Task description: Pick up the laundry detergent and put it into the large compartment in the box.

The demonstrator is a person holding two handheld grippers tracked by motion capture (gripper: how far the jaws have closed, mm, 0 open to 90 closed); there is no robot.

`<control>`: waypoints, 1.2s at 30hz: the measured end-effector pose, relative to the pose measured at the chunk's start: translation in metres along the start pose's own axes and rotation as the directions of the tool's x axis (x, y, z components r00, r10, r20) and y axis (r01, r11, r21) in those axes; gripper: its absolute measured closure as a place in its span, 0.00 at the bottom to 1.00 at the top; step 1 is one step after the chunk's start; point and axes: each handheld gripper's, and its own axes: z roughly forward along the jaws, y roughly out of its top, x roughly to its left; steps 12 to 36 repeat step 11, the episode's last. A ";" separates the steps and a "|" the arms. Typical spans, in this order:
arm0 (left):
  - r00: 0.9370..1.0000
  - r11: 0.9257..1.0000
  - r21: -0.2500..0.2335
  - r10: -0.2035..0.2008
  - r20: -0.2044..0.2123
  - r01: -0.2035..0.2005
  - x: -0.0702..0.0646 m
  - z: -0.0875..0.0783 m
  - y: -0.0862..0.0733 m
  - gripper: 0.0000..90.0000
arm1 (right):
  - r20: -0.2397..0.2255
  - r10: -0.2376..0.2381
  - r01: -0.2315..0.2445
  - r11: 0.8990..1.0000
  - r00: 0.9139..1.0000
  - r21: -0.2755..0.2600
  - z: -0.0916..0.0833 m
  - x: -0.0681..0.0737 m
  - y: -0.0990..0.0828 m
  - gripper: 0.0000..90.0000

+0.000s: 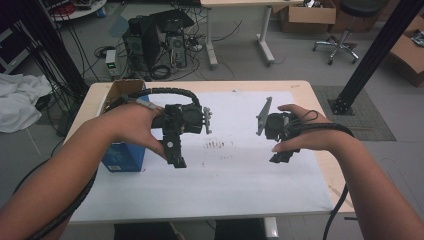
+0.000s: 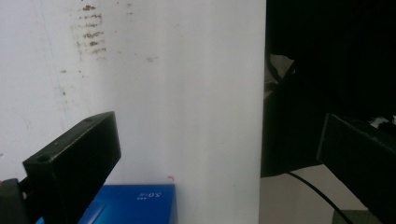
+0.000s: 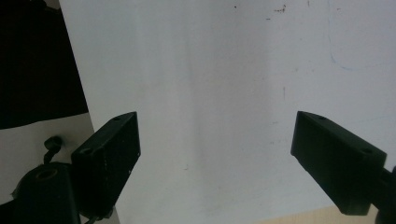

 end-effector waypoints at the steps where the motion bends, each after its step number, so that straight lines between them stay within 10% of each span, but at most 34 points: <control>1: 1.000 1.000 0.001 -0.003 0.000 0.003 0.001 0.000 0.000 0.00 | -0.001 0.000 0.000 1.000 1.000 -0.002 0.000 0.000 0.000 0.18; 36: 1.000 1.000 -0.003 -0.006 -0.015 0.006 0.004 -0.003 0.000 0.00 | -0.002 -0.003 0.003 1.000 1.000 0.003 0.001 -0.001 0.002 0.18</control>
